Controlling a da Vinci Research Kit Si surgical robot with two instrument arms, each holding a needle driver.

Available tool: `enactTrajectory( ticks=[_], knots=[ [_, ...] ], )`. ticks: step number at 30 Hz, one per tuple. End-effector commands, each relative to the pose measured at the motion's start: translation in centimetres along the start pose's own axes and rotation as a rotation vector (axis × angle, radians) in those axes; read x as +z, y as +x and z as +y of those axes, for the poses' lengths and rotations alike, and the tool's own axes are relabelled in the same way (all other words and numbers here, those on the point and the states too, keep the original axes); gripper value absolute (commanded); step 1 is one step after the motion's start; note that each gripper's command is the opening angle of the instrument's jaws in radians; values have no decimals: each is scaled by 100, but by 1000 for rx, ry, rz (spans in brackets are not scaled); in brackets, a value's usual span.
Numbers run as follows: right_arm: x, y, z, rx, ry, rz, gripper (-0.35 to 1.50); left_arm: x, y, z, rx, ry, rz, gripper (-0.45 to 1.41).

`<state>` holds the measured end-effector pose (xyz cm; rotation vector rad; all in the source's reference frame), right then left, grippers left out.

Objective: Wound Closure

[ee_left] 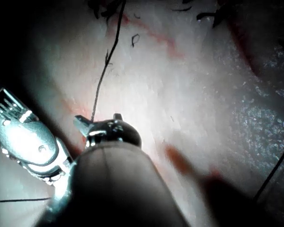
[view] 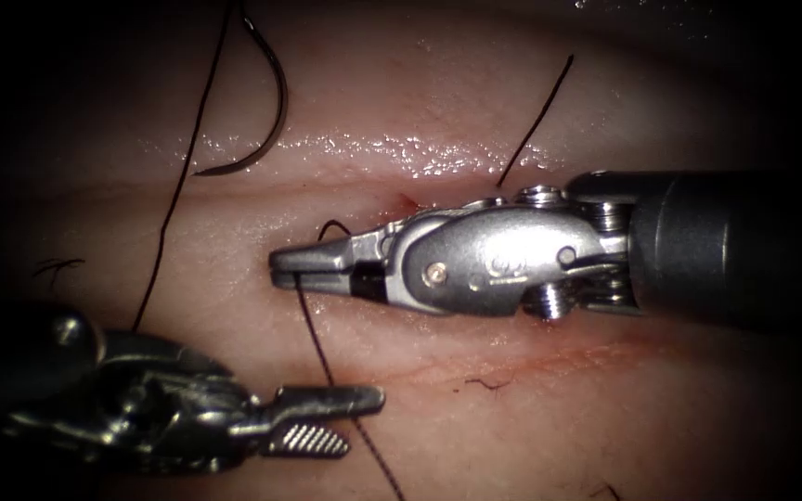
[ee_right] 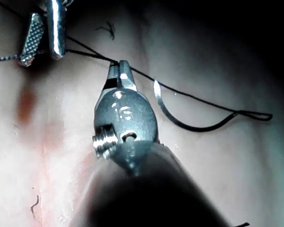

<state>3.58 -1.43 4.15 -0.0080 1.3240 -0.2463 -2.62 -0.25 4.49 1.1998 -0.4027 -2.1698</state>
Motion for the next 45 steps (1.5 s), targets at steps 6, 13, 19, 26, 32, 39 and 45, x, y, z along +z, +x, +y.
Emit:
enactTrajectory(
  ticks=[6,13,19,26,32,39,45],
  knots=[
    [-6,-30,33,74,-38,-49,-35,36,1,-2,30,98,-90,83],
    [-15,-58,53,122,-58,-83,-35,57,-12,0,25,161,-117,79],
    [-18,-75,69,153,-75,-100,-35,68,-14,3,36,173,-104,69],
    [-13,-85,73,174,-89,-114,-35,89,-3,7,60,187,-72,63],
    [-12,-92,71,185,-92,-117,-35,93,1,7,64,191,-59,57],
    [-15,-97,71,194,-93,-119,-35,95,5,8,72,192,-55,21],
    [-18,-100,71,205,-94,-120,-35,102,14,11,84,196,-51,31]
  ],
)
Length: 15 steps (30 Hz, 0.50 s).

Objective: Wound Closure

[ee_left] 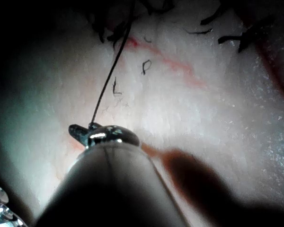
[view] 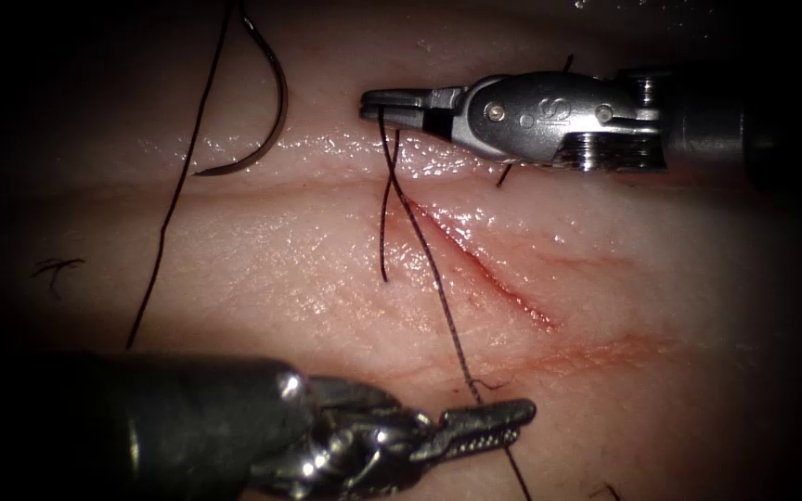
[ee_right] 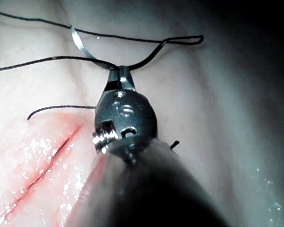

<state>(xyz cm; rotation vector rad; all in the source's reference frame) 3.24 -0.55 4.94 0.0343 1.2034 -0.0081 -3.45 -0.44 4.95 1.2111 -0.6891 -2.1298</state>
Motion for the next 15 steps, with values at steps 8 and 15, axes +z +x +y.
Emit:
enactTrajectory(
  ticks=[8,15],
  knots=[
    [7,0,-2,1,1,3,-35,3,-2,5,3,0,7,-45],
    [0,-3,-6,7,9,3,-35,-22,-10,5,8,-61,38,-45]
  ],
)
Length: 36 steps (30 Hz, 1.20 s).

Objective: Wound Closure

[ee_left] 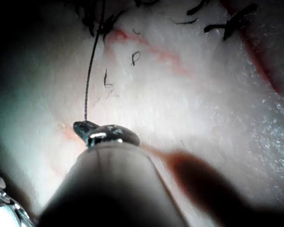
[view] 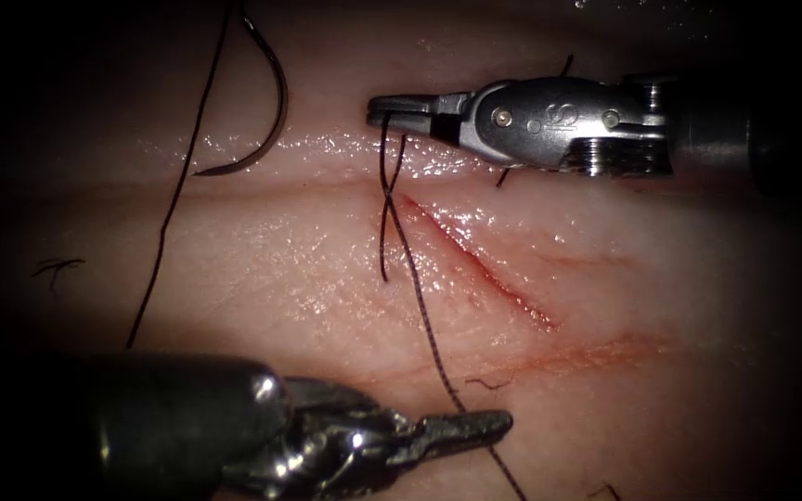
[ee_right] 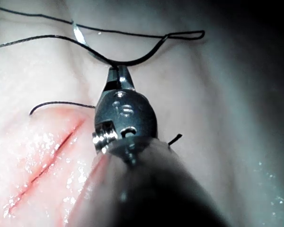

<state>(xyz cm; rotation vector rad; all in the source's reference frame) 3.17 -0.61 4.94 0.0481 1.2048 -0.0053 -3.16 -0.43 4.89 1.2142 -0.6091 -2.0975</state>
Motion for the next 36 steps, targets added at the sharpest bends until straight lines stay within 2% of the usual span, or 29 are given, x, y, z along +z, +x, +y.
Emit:
enactTrajectory(
  ticks=[1,11,19,25,29,30,32,33,34,36],
  knots=[
    [3,0,-2,2,1,2,-35,0,-1,3,-1,-5,-5,-45],
    [-24,6,-25,49,-19,37,-35,-78,-19,15,-17,-54,-114,-45],
    [-38,31,-61,69,-13,64,-35,-142,-61,23,-85,-28,-201,-45],
    [-37,45,-71,75,-14,77,-35,-158,-82,23,-102,-7,-234,-45],
    [-37,51,-72,81,-16,79,-35,-158,-91,21,-110,-11,-255,-45],
    [-38,52,-70,84,-18,81,-25,-157,-92,21,-111,-11,-258,-45],
    [-40,54,-66,102,-30,95,34,-154,-93,21,-113,-11,-265,-45],
    [-42,55,-64,112,-40,106,76,-154,-93,21,-113,-12,-270,-45],
    [-44,56,-62,121,-47,115,96,-153,-92,21,-119,-11,-271,-45],
    [-48,57,-57,133,-56,127,123,-153,-91,22,-119,-11,-274,-45]
  ],
)
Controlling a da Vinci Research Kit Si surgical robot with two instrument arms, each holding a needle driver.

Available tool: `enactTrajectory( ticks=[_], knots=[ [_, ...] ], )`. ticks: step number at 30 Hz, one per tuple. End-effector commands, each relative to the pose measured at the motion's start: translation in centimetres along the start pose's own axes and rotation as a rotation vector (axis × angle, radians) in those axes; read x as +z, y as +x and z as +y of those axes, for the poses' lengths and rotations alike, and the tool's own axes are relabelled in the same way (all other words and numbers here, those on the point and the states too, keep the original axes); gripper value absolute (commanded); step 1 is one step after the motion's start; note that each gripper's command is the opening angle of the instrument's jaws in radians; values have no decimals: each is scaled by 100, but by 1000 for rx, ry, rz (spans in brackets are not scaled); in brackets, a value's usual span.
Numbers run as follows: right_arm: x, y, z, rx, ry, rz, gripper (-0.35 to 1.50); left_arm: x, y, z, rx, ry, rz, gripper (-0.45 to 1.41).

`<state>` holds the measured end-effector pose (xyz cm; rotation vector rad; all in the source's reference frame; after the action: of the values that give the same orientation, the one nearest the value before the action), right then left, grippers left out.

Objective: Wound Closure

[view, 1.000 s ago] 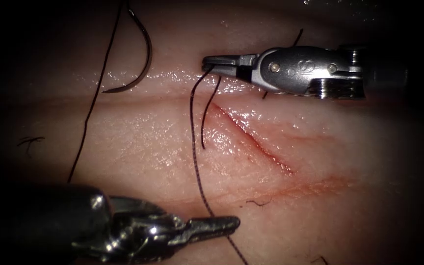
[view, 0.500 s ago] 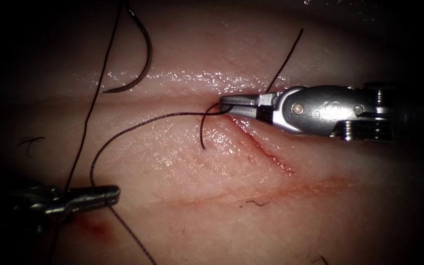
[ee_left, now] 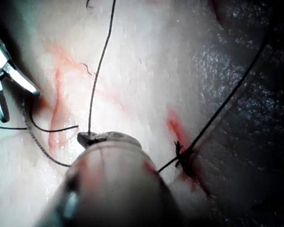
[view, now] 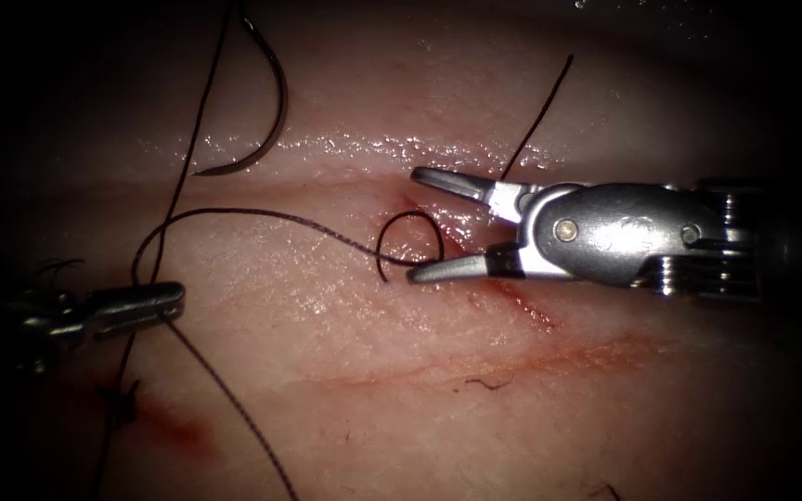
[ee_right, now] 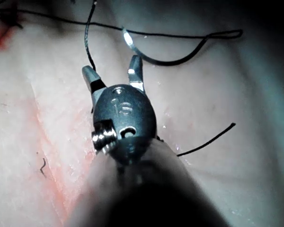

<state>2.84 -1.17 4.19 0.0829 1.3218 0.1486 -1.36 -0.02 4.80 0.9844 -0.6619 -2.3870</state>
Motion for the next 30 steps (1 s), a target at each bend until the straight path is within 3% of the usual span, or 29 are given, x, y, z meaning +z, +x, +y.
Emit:
enactTrajectory(
  ticks=[1,7,15,17,18,19,20,25,30],
  knots=[
    [5,0,5,8,-3,7,128,6,2,5,6,-2,-1,-45],
    [-6,3,15,38,-15,11,148,1,6,9,31,-2,-11,-45],
    [-12,3,34,53,-27,5,145,-2,8,9,53,-3,-17,-45],
    [-13,3,43,60,-30,18,111,-2,8,9,53,-3,-17,-45],
    [-14,1,53,61,-55,32,2,-2,8,9,59,-3,-18,-45],
    [-14,1,53,61,-55,32,2,-2,8,9,59,-3,-18,-45],
    [-13,0,58,45,-67,34,-35,-2,8,9,59,-4,-18,-45],
    [9,-12,73,6,-100,18,-35,-2,7,6,56,-3,2,-45],
    [51,-38,63,-38,-44,39,-35,4,2,-6,38,-5,24,-45]
  ],
)
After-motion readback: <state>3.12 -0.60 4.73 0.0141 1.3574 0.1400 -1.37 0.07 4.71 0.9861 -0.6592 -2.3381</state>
